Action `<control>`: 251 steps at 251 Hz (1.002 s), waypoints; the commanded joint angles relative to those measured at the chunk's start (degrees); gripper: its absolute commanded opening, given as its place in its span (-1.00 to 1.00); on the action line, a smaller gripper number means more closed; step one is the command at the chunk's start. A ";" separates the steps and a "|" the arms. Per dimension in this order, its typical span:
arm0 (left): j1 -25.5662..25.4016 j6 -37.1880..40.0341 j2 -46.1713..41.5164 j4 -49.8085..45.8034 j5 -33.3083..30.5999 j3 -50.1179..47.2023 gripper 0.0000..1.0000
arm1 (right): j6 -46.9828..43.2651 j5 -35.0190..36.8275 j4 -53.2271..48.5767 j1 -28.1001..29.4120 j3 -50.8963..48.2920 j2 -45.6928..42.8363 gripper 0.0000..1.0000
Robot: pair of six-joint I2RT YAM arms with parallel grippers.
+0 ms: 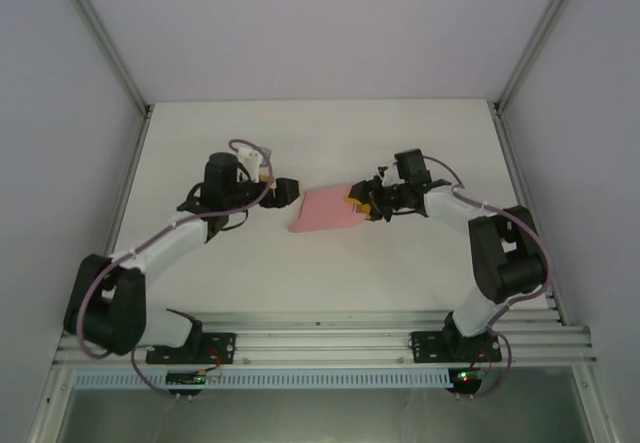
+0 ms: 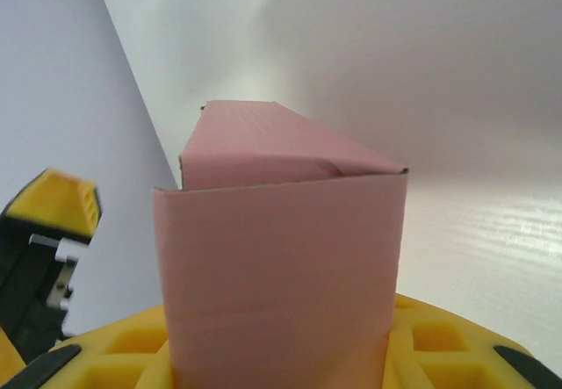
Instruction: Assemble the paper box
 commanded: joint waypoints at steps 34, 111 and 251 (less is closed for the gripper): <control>-15.94 35.09 -3.11 -15.51 -14.58 3.92 0.99 | 3.44 -5.05 -18.94 -2.52 8.74 2.81 -0.50; -23.43 52.09 5.93 -16.81 -23.02 10.56 1.00 | 9.01 -7.41 -22.16 -4.46 9.95 2.86 -0.90; -22.94 59.93 15.59 -14.94 -26.77 16.99 0.38 | 13.52 -14.98 -19.21 -5.35 8.44 3.95 -0.85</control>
